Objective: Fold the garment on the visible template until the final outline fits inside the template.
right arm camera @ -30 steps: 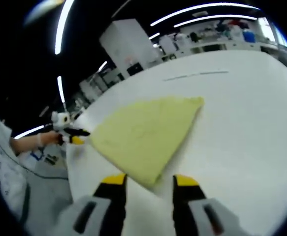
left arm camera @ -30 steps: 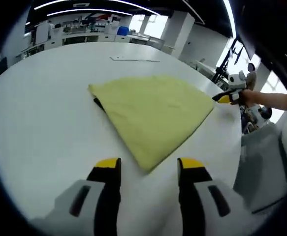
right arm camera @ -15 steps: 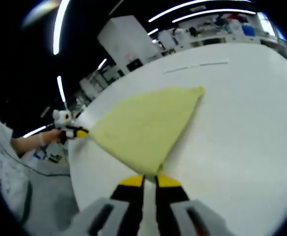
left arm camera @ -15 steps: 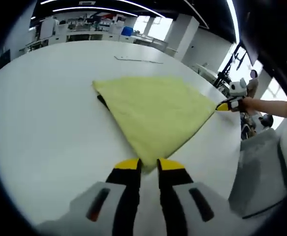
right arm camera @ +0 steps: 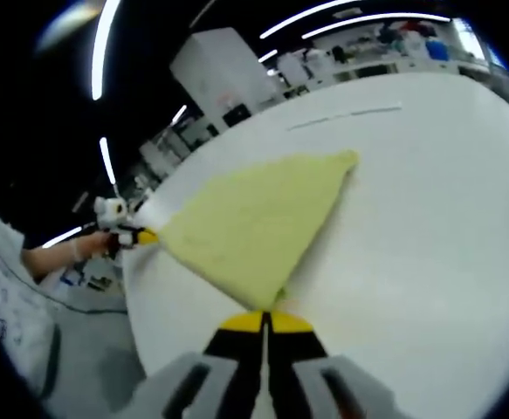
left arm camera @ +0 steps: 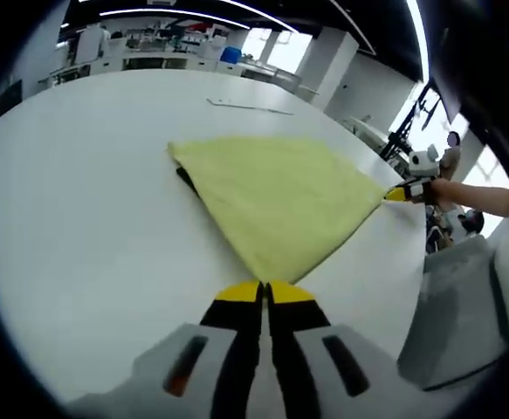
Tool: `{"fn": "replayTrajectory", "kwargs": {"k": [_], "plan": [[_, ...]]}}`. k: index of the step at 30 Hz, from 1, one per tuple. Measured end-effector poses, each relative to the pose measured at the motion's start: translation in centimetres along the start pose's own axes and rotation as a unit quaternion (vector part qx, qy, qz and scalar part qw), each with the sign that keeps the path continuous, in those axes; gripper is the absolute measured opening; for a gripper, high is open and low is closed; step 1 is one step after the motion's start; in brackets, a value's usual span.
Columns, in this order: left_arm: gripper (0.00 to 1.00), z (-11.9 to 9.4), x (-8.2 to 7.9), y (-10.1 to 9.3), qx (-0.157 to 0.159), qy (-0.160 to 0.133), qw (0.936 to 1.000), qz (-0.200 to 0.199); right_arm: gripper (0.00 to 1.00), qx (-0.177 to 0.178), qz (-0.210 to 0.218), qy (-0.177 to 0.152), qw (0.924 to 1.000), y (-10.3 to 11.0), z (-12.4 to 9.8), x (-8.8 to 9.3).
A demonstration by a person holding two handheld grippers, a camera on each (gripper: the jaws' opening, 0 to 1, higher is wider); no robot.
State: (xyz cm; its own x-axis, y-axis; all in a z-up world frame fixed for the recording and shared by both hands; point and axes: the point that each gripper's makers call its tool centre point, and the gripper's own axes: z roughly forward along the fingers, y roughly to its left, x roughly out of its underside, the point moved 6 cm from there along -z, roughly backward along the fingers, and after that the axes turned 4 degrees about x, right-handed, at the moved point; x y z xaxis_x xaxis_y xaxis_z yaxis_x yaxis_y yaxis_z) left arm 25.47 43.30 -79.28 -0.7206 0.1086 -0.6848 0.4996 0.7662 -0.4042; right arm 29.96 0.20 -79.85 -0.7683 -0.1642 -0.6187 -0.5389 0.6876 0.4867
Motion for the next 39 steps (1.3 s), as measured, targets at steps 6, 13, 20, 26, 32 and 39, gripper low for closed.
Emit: {"fn": "replayTrajectory", "kwargs": {"k": [6, 13, 20, 26, 32, 39], "plan": [[0.00, -0.1, 0.8, -1.0, 0.007, 0.003, 1.0000, 0.004, 0.00, -0.002, 0.003, -0.003, 1.0000, 0.8, -1.0, 1.0], [0.00, -0.5, 1.7, -2.0, 0.013, 0.001, 0.9999, -0.004, 0.00, 0.000, 0.008, 0.003, 1.0000, 1.6, -2.0, 2.5], [0.00, -0.7, 2.4, -2.9, 0.018, 0.001, 0.9998, -0.004, 0.00, 0.001, 0.012, 0.007, 0.9999, 1.6, -2.9, 3.6], [0.00, -0.7, 2.3, -2.9, 0.016, -0.001, 0.9998, -0.006, 0.00, 0.005, 0.013, 0.005, 0.9999, 1.1, -2.8, 3.8], [0.06, -0.8, 2.3, -3.0, 0.017, -0.004, 0.9998, 0.000, 0.00, 0.004, 0.007, -0.002, 1.0000, 1.2, -3.2, 3.6], [0.31, -1.8, 1.6, -3.3, 0.005, -0.023, 0.9996, 0.014, 0.23, 0.016, -0.019, -0.027, 0.9993, 1.9, -4.4, 2.7]]}}
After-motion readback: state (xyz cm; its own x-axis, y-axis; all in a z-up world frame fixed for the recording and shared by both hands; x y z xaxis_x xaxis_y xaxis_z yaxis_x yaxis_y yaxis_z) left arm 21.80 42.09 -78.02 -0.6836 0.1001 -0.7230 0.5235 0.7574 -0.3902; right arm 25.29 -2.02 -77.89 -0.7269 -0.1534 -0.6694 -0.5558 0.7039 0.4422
